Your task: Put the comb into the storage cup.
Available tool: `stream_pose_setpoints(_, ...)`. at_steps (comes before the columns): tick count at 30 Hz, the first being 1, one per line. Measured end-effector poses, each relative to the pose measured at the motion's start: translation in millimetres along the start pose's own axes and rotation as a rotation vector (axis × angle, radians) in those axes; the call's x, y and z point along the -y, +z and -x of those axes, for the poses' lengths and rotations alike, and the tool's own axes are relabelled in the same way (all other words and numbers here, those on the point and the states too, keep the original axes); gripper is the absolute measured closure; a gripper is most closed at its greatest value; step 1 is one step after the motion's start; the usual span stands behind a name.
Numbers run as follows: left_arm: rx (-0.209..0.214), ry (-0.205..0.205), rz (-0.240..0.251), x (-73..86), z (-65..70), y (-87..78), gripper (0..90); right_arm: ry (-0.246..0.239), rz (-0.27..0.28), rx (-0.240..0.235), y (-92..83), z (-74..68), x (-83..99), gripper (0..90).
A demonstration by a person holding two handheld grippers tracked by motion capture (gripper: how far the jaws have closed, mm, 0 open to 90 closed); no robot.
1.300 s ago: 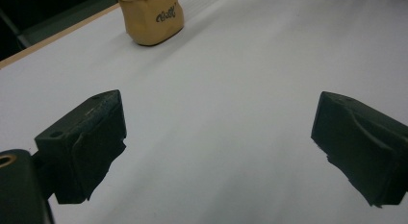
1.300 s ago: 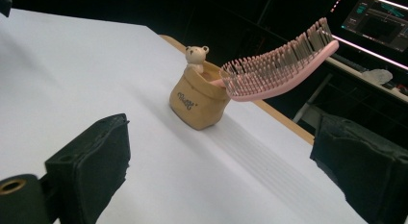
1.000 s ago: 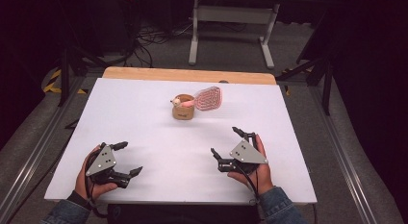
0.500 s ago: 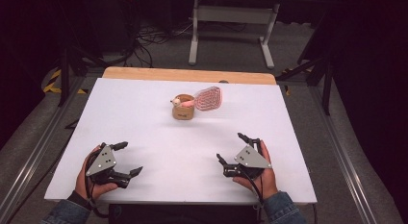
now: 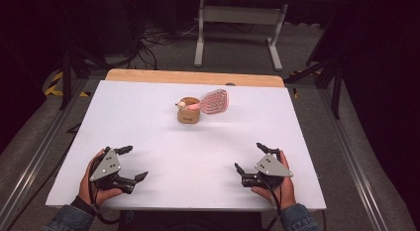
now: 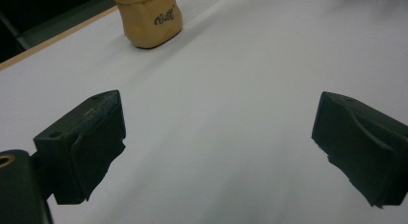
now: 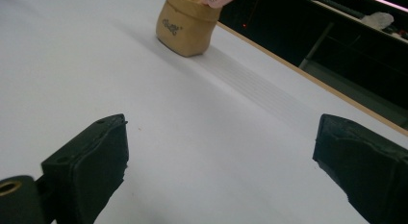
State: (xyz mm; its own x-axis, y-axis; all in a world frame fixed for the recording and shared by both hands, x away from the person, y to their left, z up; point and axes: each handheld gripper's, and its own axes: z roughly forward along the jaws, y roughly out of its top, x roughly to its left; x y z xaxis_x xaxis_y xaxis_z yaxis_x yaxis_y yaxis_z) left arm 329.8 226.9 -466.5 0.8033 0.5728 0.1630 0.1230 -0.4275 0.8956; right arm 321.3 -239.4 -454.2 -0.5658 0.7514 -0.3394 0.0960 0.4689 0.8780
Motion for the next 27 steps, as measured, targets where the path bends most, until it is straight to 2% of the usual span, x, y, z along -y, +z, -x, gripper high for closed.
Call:
stream_pose_setpoints(3, 0.003, 0.002, 0.002, -0.1, -1.1, -0.3, 5.6, 0.013, -0.014, 0.027, -6.8, 5.9, 7.1, 6.6)
stream_pose_setpoints(9, -0.004, -0.007, 0.011, 0.2, -2.8, -2.6, 5.5, 0.016, -0.039, 0.046, -12.7, 11.2, 16.0, 6.2)
stream_pose_setpoints(27, -0.006, 0.009, 0.003, -2.1, -0.2, 1.6, 5.6, 0.028, -0.026, 0.026, -11.1, 8.7, 15.9, 5.8)
